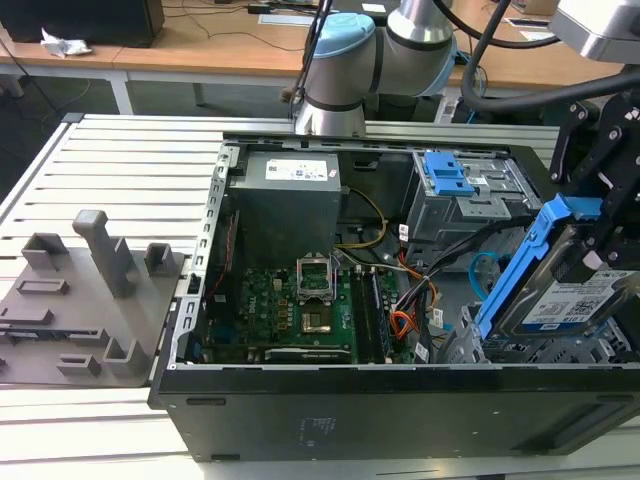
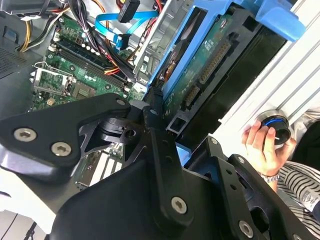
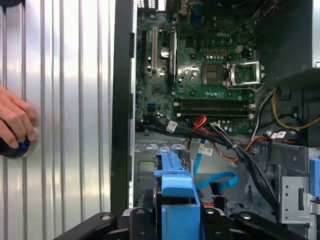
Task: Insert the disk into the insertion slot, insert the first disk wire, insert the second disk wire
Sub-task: 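Insert the disk into the insertion slot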
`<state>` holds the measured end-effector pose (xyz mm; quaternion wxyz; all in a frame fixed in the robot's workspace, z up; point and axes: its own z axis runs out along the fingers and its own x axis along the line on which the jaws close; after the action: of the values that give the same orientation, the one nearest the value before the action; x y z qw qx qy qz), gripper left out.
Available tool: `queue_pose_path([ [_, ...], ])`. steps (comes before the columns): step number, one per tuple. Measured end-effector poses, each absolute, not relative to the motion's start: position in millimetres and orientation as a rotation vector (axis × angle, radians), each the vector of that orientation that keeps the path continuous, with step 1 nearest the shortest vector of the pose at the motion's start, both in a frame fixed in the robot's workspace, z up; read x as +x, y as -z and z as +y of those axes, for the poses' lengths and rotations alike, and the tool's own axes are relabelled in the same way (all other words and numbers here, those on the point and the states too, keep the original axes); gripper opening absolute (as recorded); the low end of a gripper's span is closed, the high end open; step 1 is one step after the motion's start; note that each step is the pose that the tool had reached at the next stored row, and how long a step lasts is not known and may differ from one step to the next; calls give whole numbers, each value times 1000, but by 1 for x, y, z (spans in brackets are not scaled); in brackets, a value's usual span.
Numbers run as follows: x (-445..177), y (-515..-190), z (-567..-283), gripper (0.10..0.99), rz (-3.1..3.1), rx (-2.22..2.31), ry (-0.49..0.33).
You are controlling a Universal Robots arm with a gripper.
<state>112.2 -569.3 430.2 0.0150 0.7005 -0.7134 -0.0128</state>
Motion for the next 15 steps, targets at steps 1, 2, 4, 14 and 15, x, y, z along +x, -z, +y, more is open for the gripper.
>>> queue_pose_path([
  [1, 112, -430, -569, 365, -2220, 2180, 40],
  [2, 112, -430, -569, 365, -2220, 2180, 40],
  [4, 112, -431, -569, 365, -2221, 2181, 41],
  [14, 112, -446, -564, 365, -2224, 2185, 51],
  [15, 112, -444, -561, 365, -2225, 2185, 53],
])
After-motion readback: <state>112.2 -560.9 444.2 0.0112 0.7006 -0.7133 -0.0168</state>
